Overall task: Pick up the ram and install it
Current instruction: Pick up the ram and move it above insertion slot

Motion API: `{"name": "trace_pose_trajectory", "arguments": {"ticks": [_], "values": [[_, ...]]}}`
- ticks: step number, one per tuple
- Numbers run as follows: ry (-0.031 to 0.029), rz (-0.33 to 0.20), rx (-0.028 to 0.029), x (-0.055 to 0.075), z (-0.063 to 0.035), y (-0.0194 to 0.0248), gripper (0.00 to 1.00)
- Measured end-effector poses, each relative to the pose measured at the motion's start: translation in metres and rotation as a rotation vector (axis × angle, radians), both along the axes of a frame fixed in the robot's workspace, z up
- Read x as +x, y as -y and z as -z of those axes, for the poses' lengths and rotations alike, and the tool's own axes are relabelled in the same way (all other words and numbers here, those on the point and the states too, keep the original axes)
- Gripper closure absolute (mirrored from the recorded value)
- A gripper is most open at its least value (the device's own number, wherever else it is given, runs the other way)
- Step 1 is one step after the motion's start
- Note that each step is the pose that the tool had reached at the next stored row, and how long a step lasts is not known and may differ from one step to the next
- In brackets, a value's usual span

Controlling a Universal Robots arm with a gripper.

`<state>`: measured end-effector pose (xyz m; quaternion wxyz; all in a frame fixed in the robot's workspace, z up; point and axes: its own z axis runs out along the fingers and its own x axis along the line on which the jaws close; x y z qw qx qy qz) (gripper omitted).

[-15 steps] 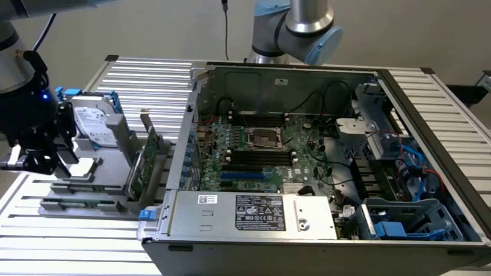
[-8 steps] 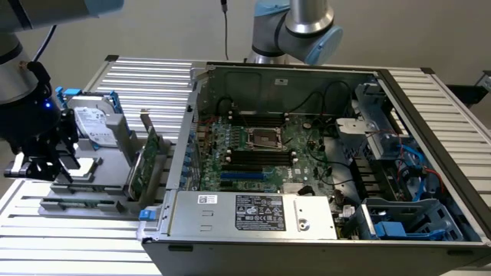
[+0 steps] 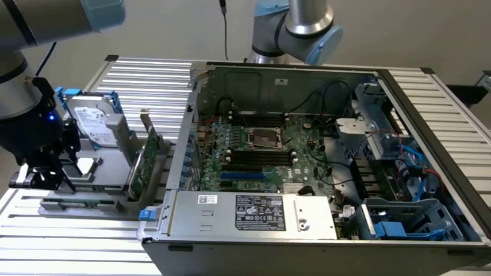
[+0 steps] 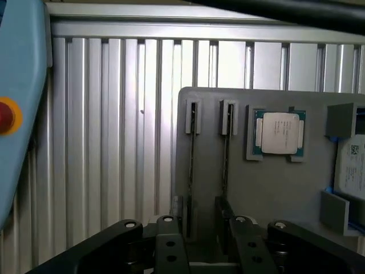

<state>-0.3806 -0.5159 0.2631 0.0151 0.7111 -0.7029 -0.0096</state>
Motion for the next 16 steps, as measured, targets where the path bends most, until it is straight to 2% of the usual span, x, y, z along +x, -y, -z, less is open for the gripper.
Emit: {"name": "trace_pose_trajectory", "arguments": {"ticks": [16], "values": [[0.0001, -0.005, 0.0001, -0.010, 0.0291, 0.0012, 0.64]]}}
